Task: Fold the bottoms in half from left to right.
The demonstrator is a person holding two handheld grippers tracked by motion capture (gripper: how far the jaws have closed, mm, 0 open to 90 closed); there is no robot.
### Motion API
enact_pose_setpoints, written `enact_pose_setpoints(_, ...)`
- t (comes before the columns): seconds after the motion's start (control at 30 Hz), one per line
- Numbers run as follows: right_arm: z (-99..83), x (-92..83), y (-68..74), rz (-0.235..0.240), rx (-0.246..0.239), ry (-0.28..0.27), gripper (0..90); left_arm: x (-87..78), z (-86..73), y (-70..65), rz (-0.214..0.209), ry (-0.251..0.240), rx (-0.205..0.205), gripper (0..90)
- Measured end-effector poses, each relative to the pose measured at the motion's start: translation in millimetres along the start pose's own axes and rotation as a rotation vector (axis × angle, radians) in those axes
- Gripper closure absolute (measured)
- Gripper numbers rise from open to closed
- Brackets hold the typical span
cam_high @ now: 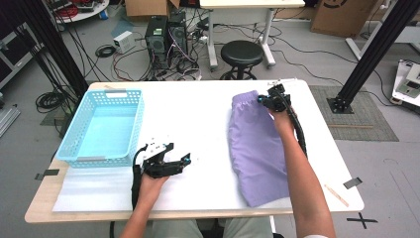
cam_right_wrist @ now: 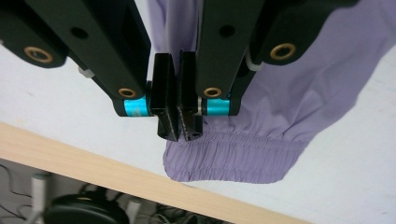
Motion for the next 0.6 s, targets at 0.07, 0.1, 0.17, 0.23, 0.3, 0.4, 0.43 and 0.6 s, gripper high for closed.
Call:
enact_pose_setpoints(0.07, -7.5, 2.9, -7.9, -0.058, 0.001, 0.044, 87.8, 0.4, 0.0, 0.2, 0.000, 0.000, -0.002, 20.9)
enact_pose_setpoints(0.1, -11.5, 5.7, -10.0, -0.067, 0.009, 0.064, 87.8, 0.7, 0.1, 0.1, 0.000, 0.000, -0.004, 20.9)
enact_pose_setpoints(0.17, -25.4, 18.1, -13.6, -0.081, 0.018, 0.129, 87.3, 0.7, 0.2, -0.2, -0.001, -0.001, -0.004, 20.9)
enact_pose_setpoints(0.23, -36.9, 29.0, -12.3, -0.075, 0.031, 0.152, 86.7, 0.8, 0.1, -0.5, -0.002, -0.001, -0.004, 20.9)
enact_pose_setpoints(0.3, -46.0, 38.0, -11.1, -0.085, 0.027, 0.182, 86.8, 0.9, 0.1, -0.1, -0.004, 0.000, -0.006, 20.9)
enact_pose_setpoints(0.4, -49.3, 40.8, -15.7, -0.091, 0.055, 0.179, 86.2, 0.8, 0.2, 0.0, -0.005, -0.002, -0.005, 20.9)
enact_pose_setpoints(0.43, -48.0, 39.0, -16.3, -0.093, 0.057, 0.175, 79.8, 0.6, 0.1, -0.1, -0.005, 0.000, -0.005, 20.9)
enact_pose_setpoints(0.6, -27.0, 17.0, -16.4, -0.074, 0.056, 0.053, 65.3, 1.1, 0.3, -0.3, -0.003, -0.002, -0.006, 20.9)
Point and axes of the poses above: each handheld gripper's, and its own axes: x roughly forward along the jaws, z roughly out of its top, y roughly to its left, the point moved 6 cm from there along x, roughly forward along the jaws, and after that the axes turned 8 degrees about -z, right-handed, at the moved point
